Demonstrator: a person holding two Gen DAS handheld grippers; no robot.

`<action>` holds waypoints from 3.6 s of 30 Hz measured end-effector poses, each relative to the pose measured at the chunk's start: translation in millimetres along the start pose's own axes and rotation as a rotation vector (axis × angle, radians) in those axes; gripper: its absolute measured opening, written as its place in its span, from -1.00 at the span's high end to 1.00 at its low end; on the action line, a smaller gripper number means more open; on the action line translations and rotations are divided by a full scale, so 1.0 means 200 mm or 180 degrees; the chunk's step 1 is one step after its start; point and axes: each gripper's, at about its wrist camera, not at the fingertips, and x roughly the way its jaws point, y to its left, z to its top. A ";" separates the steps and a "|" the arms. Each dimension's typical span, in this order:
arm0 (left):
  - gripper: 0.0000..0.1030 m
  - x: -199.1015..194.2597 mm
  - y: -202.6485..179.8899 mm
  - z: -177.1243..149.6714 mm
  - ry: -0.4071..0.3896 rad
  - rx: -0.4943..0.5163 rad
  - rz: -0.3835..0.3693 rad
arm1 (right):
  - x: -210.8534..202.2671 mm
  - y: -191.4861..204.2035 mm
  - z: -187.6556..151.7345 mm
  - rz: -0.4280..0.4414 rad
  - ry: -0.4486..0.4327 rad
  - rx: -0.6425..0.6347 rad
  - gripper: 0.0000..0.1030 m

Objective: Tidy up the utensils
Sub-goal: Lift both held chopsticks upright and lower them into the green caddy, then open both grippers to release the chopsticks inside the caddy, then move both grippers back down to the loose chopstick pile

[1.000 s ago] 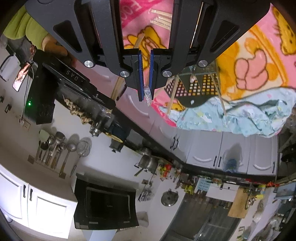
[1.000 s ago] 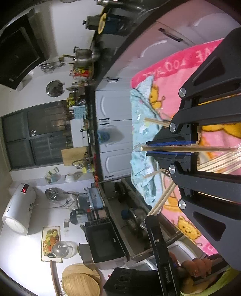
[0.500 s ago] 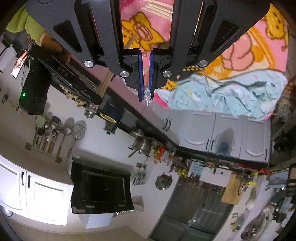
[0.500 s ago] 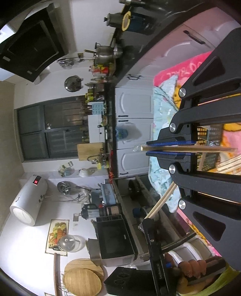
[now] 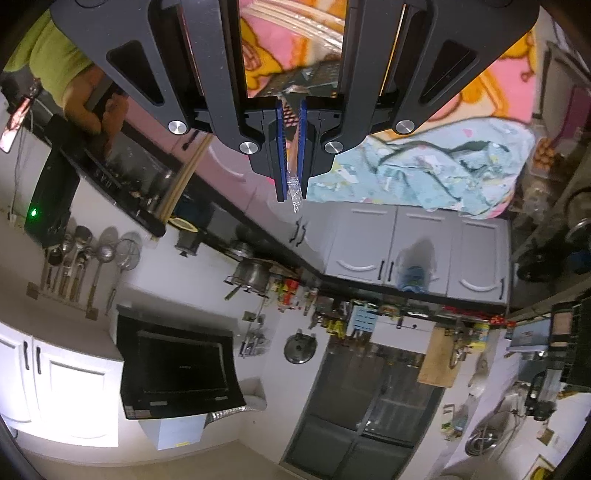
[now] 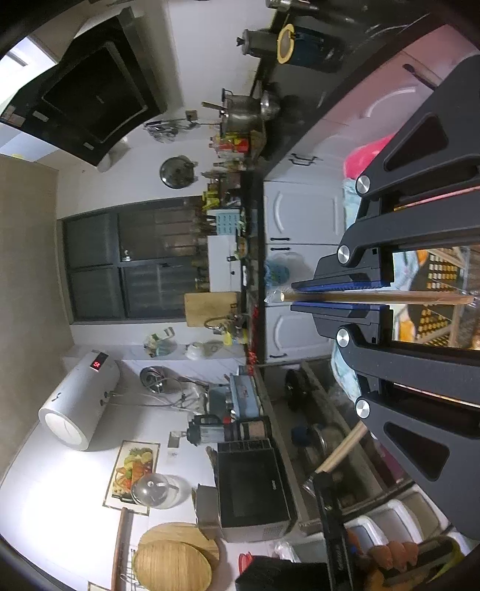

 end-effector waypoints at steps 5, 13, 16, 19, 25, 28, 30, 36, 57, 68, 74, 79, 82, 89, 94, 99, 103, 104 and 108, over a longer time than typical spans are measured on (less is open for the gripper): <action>0.95 0.06 0.05 -0.05 0.0064 -0.0020 0.0089 | 0.07 0.00 -0.02 -0.0081 -0.0095 -0.0072 0.89; 0.95 0.18 0.09 -0.14 0.0206 -0.0022 0.0164 | 0.19 0.00 -0.11 -0.0169 -0.0167 -0.0230 0.89; 0.95 0.23 0.10 -0.18 0.0269 -0.0030 0.0177 | 0.23 -0.01 -0.15 -0.0203 -0.0145 -0.0253 0.89; 0.95 0.27 0.10 -0.21 0.0336 -0.0029 0.0184 | 0.29 -0.03 -0.21 -0.0240 -0.0097 -0.0250 0.89; 0.95 0.36 0.11 -0.27 0.0460 -0.0040 0.0190 | 0.37 -0.07 -0.31 -0.0267 0.0054 -0.0140 0.89; 0.95 0.40 0.11 -0.30 0.0518 -0.0047 0.0183 | 0.41 -0.09 -0.36 -0.0266 0.0142 -0.0073 0.89; 0.95 0.42 0.11 -0.31 0.0543 -0.0047 0.0184 | 0.43 -0.10 -0.40 -0.0261 0.0202 -0.0019 0.89; 0.82 0.46 0.13 -0.35 0.0569 -0.0074 0.0285 | 0.47 -0.13 -0.46 -0.0293 0.0408 0.0119 0.62; -0.79 0.29 0.12 -0.29 0.0346 -0.0194 0.0566 | 0.18 -0.16 -0.45 -0.0354 0.0685 0.0130 -0.35; -0.79 0.27 0.08 -0.42 0.0627 -0.0186 0.0551 | 0.07 -0.12 -0.52 -0.0348 0.0869 0.0078 -0.37; -0.79 0.25 0.11 -0.51 0.0761 -0.0225 0.0548 | 0.04 -0.10 -0.58 -0.0374 0.1020 0.0141 -0.37; -0.79 0.25 0.13 -0.57 0.0833 -0.0220 0.0555 | 0.00 -0.07 -0.67 -0.0341 0.1141 0.0134 -0.37; -0.79 0.25 0.15 -0.61 0.0886 -0.0259 0.0570 | -0.01 -0.07 -0.73 -0.0324 0.1252 0.0127 -0.37; -0.79 0.28 0.19 -0.72 0.1050 -0.0340 0.0577 | -0.04 -0.04 -0.83 -0.0304 0.1401 0.0068 -0.37; -0.79 0.31 0.25 -0.77 0.1155 -0.0435 0.0636 | 0.00 -0.02 -0.90 -0.0218 0.1566 0.0016 -0.35; -0.54 0.37 0.30 -0.84 0.1310 -0.0518 0.0643 | 0.06 0.04 -0.99 -0.0049 0.1776 -0.0034 -0.04; -0.07 0.41 0.34 -0.91 0.1450 -0.0677 0.0575 | 0.13 0.11 -1.06 0.0164 0.1948 -0.0110 0.22; 0.08 0.41 0.35 -0.93 0.1481 -0.0709 0.0547 | 0.16 0.14 -1.08 0.0229 0.2000 -0.0141 0.25; 0.38 0.45 0.37 -1.00 0.1658 -0.0860 0.0456 | 0.24 0.21 -1.16 0.0428 0.2134 -0.0185 0.42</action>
